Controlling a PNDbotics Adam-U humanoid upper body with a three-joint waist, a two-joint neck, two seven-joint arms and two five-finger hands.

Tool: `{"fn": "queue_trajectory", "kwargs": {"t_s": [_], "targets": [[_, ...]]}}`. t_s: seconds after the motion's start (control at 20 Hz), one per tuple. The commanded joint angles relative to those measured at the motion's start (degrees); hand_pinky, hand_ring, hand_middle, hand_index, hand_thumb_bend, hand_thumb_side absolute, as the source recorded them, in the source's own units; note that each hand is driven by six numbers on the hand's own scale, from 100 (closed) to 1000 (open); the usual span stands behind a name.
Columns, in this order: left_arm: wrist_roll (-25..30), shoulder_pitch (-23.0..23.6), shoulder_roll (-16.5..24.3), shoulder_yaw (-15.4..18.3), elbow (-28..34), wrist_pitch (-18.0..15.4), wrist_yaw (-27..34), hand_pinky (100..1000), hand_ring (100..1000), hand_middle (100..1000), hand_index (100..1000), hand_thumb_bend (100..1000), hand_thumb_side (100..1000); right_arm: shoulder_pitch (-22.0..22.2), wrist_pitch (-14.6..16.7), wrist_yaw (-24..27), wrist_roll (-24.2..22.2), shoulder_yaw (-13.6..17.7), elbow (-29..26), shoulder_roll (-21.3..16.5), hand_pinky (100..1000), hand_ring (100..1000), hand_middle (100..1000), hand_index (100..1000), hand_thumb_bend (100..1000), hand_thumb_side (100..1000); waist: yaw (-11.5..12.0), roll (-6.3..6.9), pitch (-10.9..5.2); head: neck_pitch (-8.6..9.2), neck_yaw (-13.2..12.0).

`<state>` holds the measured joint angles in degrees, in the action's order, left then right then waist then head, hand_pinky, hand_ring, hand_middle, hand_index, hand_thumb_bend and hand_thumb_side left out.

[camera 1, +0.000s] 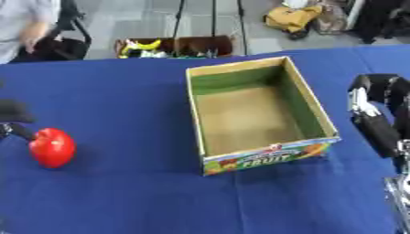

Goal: Pick up objects on the table and place them in the box.

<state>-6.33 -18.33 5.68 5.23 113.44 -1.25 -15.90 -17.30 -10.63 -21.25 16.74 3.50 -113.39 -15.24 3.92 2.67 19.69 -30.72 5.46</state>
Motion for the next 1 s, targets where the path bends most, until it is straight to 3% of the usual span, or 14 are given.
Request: {"fn": "queue_trajectory", "kwargs": {"t_s": [0.05,0.4,0.65,0.8,0.9,1.0], "targets": [[-0.4,-1.7,4.0,1.0,1.2,0.3,-3.7,403,550,576,875,100,1000,-0.3,0.0,0.1,0.1,0.1,-1.2,-0.8,730,533,444,664,100,532,0.0,0.01,-1.5,-0.72,-0.1],[1.7,-7.6,15.8,1.8,0.9,3.1,-16.9,449,608,664,912,100,946,0.1,-0.2,0.1,0.0,0.0,-1.2,-0.9,730,533,445,664,100,532,-0.4,0.24,-2.25,-1.47,-0.7],[5.3,-10.3,22.2,1.1,-2.1,4.7,-23.1,490,664,726,944,170,890,0.1,-0.2,0.1,0.0,0.0,-1.2,-0.9,730,534,445,664,100,533,-1.0,0.2,-2.66,-1.91,-0.9],[9.5,-11.4,25.5,0.4,-5.1,4.4,-25.9,510,689,746,954,191,879,0.2,-0.3,0.1,0.0,-0.1,-1.2,-0.9,730,534,445,664,100,534,-1.3,0.19,-2.8,-1.79,-1.2],[13.9,-12.1,27.2,0.1,-7.6,3.8,-27.2,477,664,724,946,169,892,0.2,-0.3,0.1,-0.1,-0.1,-1.2,-0.9,730,533,445,664,100,533,-1.4,0.19,-2.89,-1.76,-1.3],[19.1,-13.0,28.7,0.1,-11.0,3.7,-28.4,479,680,757,942,145,886,0.3,-0.4,0.1,-0.2,-0.2,-1.2,-0.7,730,533,445,663,100,533,-1.5,0.22,-3.0,-1.71,-1.3]]}}
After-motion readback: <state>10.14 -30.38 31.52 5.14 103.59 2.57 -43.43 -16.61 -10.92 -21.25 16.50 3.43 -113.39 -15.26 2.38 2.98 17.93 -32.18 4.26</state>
